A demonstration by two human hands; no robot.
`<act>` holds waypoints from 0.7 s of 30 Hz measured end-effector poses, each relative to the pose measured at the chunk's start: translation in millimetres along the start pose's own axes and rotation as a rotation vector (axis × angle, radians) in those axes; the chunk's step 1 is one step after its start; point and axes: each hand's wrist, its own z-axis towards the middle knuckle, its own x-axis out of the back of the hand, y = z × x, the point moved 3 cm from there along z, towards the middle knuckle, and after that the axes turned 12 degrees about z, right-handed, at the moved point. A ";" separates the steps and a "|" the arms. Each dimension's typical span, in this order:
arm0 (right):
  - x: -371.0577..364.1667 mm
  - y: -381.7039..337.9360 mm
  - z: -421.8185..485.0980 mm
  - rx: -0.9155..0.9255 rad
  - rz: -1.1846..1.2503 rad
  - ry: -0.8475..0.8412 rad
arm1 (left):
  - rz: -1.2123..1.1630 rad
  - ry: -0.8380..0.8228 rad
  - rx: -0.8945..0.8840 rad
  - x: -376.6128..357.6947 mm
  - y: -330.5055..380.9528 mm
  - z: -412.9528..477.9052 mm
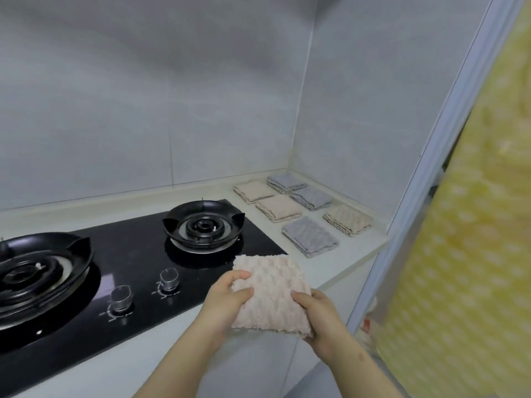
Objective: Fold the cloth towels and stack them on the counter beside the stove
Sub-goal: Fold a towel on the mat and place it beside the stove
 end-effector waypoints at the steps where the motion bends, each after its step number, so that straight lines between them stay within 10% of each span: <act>1: 1.3 -10.7 22.7 0.008 -0.006 0.017 | -0.002 0.000 0.003 -7.5 5.8 23.4; 21: 2.2 -184.9 385.9 0.021 -0.216 -0.124 | -0.134 0.208 0.112 -108.1 90.2 361.0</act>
